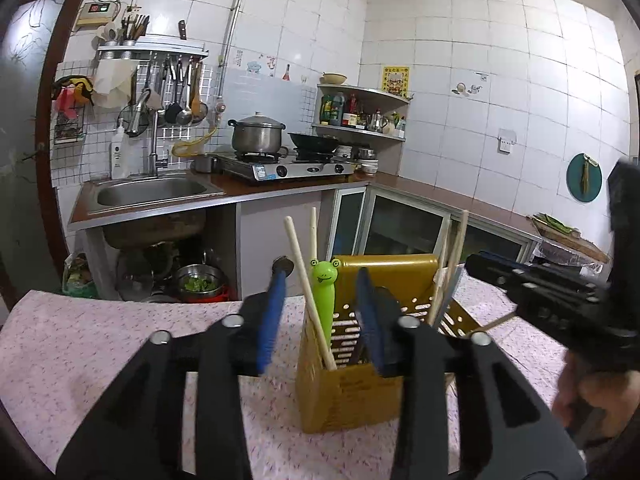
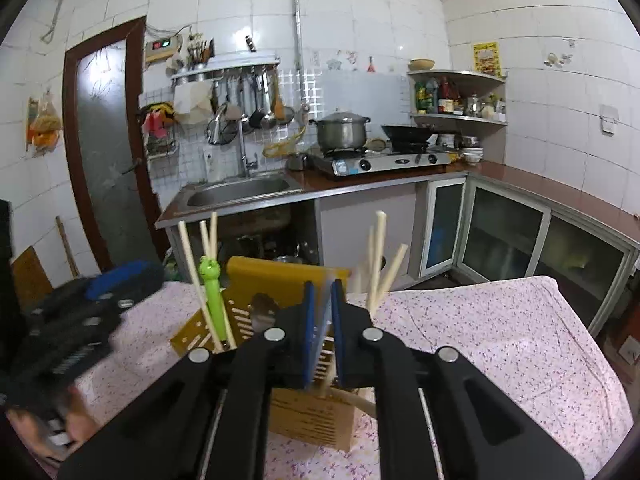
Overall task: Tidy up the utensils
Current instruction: 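Open both grippers and pull them back from the holder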
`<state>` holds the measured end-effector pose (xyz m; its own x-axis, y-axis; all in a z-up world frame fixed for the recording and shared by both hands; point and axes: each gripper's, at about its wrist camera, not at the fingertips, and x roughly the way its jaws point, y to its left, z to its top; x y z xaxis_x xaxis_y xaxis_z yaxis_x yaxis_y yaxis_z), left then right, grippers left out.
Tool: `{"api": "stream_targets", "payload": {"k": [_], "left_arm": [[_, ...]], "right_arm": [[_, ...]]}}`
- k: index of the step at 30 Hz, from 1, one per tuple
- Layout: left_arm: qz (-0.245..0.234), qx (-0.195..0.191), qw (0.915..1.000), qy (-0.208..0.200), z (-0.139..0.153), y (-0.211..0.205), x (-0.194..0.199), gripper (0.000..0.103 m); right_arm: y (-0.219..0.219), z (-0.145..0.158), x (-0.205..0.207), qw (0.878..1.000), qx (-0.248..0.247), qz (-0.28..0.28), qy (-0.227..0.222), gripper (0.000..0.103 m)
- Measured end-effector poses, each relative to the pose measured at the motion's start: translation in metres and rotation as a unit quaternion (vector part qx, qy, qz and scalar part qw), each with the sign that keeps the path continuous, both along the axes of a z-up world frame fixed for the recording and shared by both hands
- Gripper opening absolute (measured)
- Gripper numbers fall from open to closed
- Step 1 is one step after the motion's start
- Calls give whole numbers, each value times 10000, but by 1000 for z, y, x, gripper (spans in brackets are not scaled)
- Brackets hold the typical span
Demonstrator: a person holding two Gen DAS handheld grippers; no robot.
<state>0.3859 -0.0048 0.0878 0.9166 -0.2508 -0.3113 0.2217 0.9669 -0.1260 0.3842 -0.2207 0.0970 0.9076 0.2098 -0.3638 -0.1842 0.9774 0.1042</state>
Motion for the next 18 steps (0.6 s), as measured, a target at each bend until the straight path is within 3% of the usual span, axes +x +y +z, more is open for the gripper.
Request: {"api": "stream_targets", "payload": {"k": [1, 2, 3, 4, 7, 13, 18], "left_arm": [[73, -3, 10000, -9, 4, 3, -7, 52], [192, -19, 9998, -28, 8, 7, -17, 70], [308, -34, 9995, -70, 12, 11, -26, 77], [387, -32, 9992, -119, 15, 14, -35, 87], [526, 14, 9984, -189, 24, 23, -63, 98], [816, -100, 9966, 17, 28, 42, -112, 98], [1159, -14, 9933, 1, 18, 42, -152, 98]], "right_arm": [[-1, 1, -1, 10000, 38, -26, -35, 50], [-3, 2, -6, 9999, 78, -73, -125, 66], [-3, 3, -11, 9997, 76, -89, -221, 72], [-2, 5, -18, 9995, 20, -64, -300, 72], [-2, 8, -35, 9994, -67, -73, -344, 78], [-6, 4, -90, 9985, -157, -162, -504, 94], [-4, 2, -149, 9971, -196, -204, -705, 99]]}}
